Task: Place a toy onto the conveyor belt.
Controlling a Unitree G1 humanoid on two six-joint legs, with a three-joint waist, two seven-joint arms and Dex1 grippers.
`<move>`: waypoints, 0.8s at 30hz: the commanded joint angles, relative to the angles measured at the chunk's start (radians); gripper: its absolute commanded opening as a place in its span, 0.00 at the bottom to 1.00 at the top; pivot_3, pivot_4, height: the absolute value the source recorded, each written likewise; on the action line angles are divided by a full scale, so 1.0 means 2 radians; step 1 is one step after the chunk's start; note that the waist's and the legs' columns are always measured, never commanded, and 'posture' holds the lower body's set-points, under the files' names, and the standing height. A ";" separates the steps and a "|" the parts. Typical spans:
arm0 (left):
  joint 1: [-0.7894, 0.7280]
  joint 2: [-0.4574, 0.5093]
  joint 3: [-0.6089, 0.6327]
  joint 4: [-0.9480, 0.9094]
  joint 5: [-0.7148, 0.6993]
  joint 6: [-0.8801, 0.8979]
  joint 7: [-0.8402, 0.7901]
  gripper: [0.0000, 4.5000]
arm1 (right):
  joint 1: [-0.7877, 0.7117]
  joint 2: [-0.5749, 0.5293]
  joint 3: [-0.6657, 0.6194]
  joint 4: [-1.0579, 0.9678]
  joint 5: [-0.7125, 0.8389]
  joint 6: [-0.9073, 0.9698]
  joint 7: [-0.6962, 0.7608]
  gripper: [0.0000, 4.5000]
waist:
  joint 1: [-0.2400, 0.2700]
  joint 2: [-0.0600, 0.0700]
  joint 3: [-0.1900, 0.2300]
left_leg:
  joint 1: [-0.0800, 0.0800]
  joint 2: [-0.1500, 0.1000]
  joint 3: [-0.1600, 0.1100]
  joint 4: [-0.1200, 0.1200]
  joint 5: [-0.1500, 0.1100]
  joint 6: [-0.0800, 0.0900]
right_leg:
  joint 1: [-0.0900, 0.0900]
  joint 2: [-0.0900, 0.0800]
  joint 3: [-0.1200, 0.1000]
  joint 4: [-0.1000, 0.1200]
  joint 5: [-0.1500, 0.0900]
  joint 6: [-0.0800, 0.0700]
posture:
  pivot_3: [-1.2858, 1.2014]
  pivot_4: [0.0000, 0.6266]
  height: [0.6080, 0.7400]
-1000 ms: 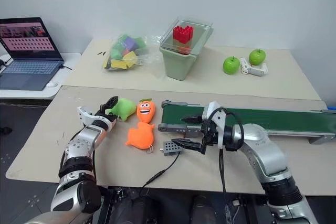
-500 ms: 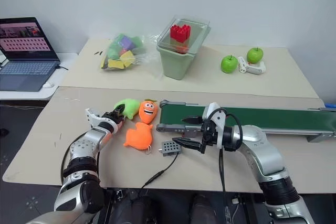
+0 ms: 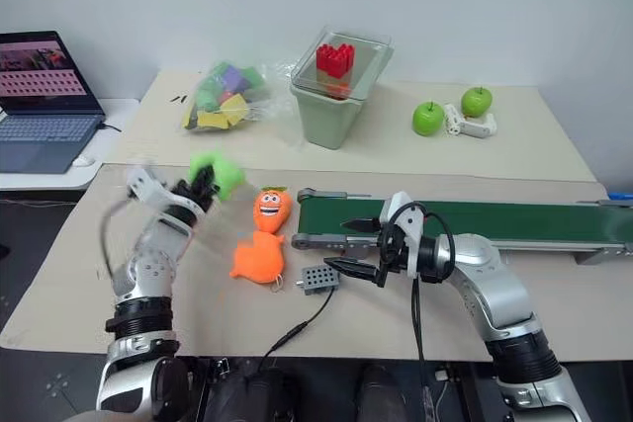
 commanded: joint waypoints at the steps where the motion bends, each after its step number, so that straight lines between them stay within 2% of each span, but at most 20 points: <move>1: 0.004 0.073 -0.128 -0.070 0.165 -0.066 -0.033 0.13 | -0.009 0.001 -0.013 -0.006 0.003 -0.012 -0.001 1.00 | 0.001 0.000 0.000 | 0.000 0.000 0.000 0.000 0.000 0.000 | 0.000 0.000 0.000 0.000 0.000 0.000 | 0.52 0.24 1.00; 4: 0.000 0.147 -0.261 -0.052 0.354 -0.190 -0.054 0.13 | -0.009 0.002 -0.019 -0.004 0.006 -0.012 -0.002 1.00 | 0.004 0.000 0.000 | 0.001 -0.001 0.001 -0.001 0.000 0.000 | 0.000 0.000 0.000 0.000 0.000 0.000 | 0.52 0.24 1.00; 7: -0.024 0.183 -0.355 -0.013 0.509 -0.282 -0.027 0.13 | -0.011 0.002 -0.026 0.000 0.007 -0.013 -0.005 1.00 | 0.007 0.001 0.000 | 0.001 -0.001 0.001 -0.002 0.000 0.000 | 0.000 0.000 0.000 -0.003 0.000 0.000 | 0.52 0.24 1.00; 9: -0.036 0.196 -0.398 0.009 0.585 -0.343 -0.002 0.13 | -0.011 0.002 -0.032 0.001 0.009 -0.012 -0.009 1.00 | 0.008 0.001 0.000 | 0.000 0.000 0.001 -0.003 0.000 0.000 | -0.001 0.000 0.000 -0.003 0.000 0.000 | 0.52 0.24 1.00; 12: -0.053 0.198 -0.434 0.043 0.649 -0.397 0.028 0.13 | -0.010 0.001 -0.040 -0.001 0.010 -0.011 -0.013 1.00 | 0.008 0.001 0.000 | -0.002 0.000 0.002 -0.004 0.001 -0.001 | -0.006 0.000 0.001 -0.001 0.000 -0.001 | 0.52 0.24 1.00; 15: -0.085 0.193 -0.467 0.099 0.705 -0.445 0.057 0.13 | 0.002 -0.005 -0.057 -0.012 0.013 -0.009 -0.019 1.00 | 0.008 0.001 0.000 | -0.003 0.001 0.002 -0.004 0.002 -0.003 | -0.007 0.001 0.000 0.001 0.000 -0.001 | 0.52 0.24 1.00; 24: -0.148 0.147 -0.517 0.240 0.770 -0.513 0.106 0.13 | 0.040 -0.009 -0.087 -0.048 0.017 -0.002 -0.045 1.00 | 0.008 0.001 0.000 | -0.003 0.000 0.002 -0.003 0.001 0.000 | -0.006 0.000 0.001 0.000 0.000 0.000 | 0.52 0.24 1.00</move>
